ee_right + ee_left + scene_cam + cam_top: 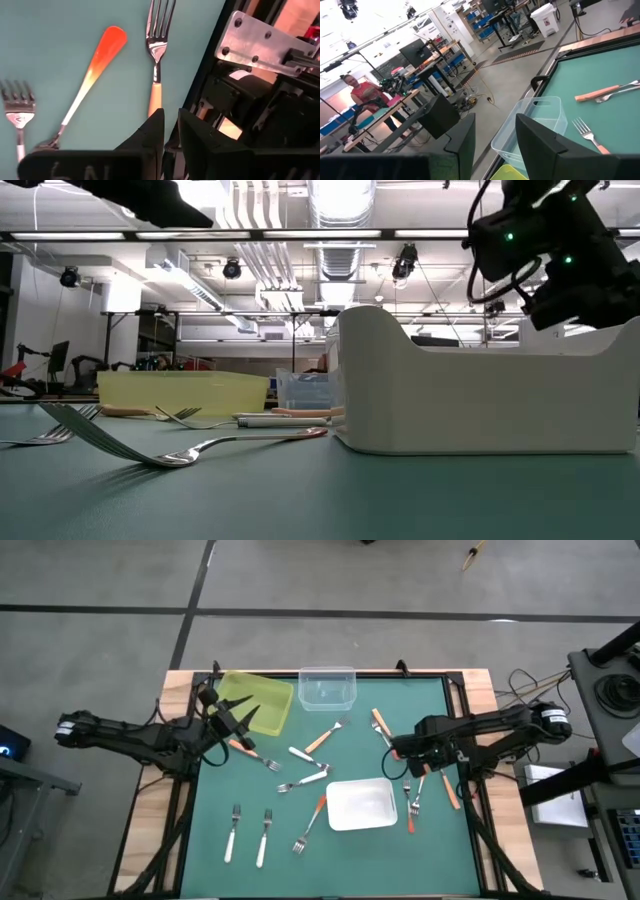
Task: Sort silverware by color (type)
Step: Put the light orange into the yellow bin
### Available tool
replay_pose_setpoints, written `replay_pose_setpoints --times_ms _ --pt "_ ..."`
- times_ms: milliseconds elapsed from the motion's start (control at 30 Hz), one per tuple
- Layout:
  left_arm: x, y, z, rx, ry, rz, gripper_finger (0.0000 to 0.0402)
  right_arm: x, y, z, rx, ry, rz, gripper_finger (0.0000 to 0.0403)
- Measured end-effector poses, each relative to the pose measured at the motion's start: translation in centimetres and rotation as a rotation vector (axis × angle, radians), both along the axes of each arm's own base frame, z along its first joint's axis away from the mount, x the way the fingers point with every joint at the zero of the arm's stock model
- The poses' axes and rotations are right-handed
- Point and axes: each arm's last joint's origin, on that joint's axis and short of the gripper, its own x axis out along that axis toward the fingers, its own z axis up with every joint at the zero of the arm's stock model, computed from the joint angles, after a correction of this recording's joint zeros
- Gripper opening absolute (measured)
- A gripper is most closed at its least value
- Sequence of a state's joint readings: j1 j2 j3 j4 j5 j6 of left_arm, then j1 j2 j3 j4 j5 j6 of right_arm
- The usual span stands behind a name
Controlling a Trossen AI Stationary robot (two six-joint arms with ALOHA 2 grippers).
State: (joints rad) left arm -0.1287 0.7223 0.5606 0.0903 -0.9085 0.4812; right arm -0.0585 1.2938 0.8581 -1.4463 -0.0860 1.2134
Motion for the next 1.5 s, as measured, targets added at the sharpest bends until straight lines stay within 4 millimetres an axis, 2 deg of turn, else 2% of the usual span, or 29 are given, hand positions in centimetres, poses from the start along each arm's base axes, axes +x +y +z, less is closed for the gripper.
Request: replay_pose_setpoints --times_ms 267,567,867,1233,1500 --pt "0.0 0.0 0.2 -0.002 -0.018 0.000 0.0123 -0.9 -1.0 -1.2 0.028 -0.012 -0.003 0.0012" --pt "0.0 0.0 0.2 -0.003 -0.025 0.000 0.0123 -1.7 -1.4 -2.5 0.030 -0.013 0.005 0.0009" --pt "0.0 0.0 0.2 -0.003 -0.025 -0.001 0.0123 -1.5 -1.5 -2.4 0.005 -0.021 -0.014 0.0009" --pt "0.0 0.0 0.2 -0.003 -0.025 -0.001 0.0123 -1.4 -1.7 -2.4 -0.106 -0.015 -0.160 0.0009" --pt "0.0 0.0 0.2 -0.003 -0.025 -0.001 0.0123 -1.7 -3.2 -2.5 -0.161 -0.006 -0.278 0.0009"
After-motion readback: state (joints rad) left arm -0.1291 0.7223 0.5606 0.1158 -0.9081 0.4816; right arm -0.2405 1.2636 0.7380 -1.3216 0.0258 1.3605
